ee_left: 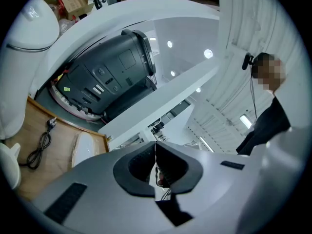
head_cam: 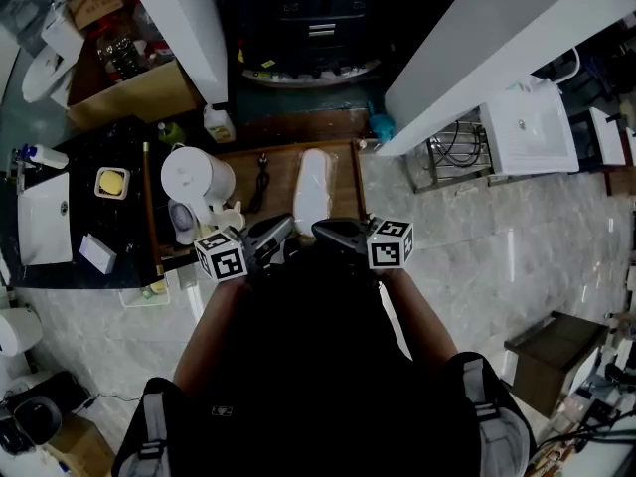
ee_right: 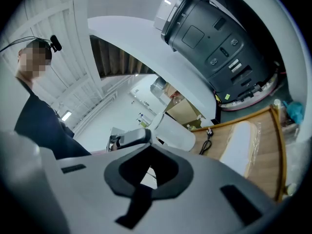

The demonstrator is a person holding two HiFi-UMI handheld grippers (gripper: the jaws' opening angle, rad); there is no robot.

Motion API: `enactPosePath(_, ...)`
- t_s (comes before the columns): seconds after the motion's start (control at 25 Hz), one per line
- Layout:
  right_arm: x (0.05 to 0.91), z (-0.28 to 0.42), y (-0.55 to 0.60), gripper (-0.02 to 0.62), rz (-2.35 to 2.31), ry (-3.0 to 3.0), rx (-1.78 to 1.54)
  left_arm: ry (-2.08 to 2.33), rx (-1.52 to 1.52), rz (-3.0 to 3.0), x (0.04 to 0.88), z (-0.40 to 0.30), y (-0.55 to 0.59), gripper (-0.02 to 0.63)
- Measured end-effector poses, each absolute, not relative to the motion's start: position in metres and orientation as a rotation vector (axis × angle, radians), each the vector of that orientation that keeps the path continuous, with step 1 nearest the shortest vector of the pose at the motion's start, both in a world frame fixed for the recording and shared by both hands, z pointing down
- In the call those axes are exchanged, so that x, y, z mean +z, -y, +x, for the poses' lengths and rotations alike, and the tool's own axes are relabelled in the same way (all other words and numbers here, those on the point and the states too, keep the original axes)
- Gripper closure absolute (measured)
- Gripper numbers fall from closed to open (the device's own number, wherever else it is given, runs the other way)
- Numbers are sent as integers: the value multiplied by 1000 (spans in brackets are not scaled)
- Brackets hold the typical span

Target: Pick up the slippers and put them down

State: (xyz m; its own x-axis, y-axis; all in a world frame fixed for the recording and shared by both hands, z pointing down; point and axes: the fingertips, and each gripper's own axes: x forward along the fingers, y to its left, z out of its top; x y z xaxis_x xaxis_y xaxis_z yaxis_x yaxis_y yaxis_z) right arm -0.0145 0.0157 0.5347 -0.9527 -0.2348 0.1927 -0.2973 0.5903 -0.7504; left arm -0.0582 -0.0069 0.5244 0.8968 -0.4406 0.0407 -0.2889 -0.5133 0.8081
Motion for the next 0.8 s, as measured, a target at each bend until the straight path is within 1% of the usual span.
enactPosePath(0.32, 540, -21, -17, 589, 451, 2715, 1327, 541, -220, 2132, 524, -67, 5, 594)
enactPosePath(0.8, 578, -11, -20, 589, 494, 2613, 1383, 549, -226, 2129, 527, -75, 4, 594)
